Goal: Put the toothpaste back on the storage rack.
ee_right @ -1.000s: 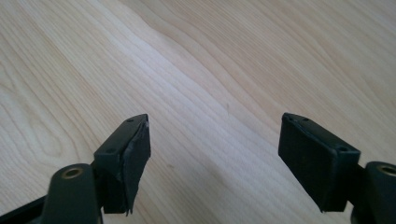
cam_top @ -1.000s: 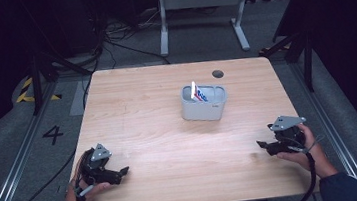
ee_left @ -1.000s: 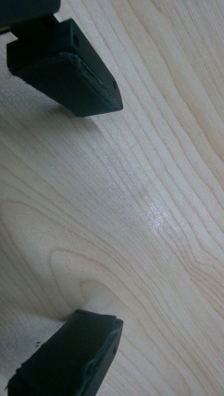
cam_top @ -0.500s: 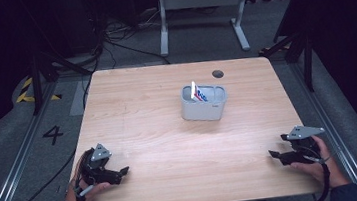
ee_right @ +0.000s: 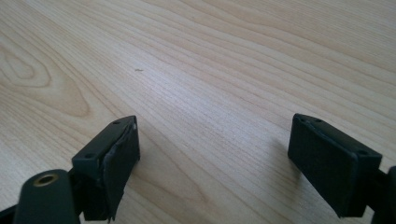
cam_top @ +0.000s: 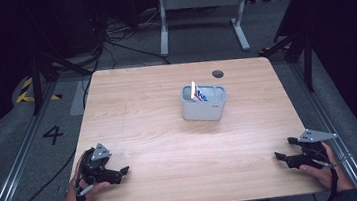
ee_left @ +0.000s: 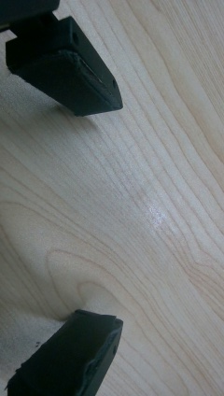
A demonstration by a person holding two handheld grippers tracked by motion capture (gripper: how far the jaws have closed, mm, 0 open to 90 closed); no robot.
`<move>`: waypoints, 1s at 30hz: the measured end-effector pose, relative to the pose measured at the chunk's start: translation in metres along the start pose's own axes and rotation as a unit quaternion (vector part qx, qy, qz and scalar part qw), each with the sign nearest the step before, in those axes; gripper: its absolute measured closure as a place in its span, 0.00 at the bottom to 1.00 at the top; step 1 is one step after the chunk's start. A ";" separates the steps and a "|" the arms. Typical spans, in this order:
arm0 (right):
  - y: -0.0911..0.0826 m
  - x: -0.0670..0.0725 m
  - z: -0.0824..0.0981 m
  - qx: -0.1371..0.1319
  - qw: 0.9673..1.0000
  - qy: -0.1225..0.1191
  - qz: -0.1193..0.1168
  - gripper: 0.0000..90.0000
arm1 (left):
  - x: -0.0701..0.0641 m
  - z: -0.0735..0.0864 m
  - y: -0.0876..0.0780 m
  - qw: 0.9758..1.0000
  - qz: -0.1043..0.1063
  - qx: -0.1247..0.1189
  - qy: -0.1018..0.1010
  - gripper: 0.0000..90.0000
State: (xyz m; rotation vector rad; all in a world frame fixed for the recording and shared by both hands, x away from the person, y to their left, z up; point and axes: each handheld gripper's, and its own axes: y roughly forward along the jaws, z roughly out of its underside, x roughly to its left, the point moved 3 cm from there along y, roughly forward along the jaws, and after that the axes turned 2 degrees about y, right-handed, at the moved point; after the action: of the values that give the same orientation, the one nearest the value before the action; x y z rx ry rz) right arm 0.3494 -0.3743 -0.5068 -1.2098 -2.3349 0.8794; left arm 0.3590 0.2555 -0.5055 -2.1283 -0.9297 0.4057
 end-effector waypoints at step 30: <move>-0.002 -0.004 0.002 0.000 1.000 0.012 0.013 0.18 | 0.000 0.000 0.000 1.000 0.000 -0.001 -0.001 0.01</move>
State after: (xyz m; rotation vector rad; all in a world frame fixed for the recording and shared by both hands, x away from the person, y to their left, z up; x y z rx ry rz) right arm 0.3494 -0.3790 -0.5070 -1.2478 -2.3050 0.8692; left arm 0.3588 0.2554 -0.5055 -2.1299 -0.9306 0.4071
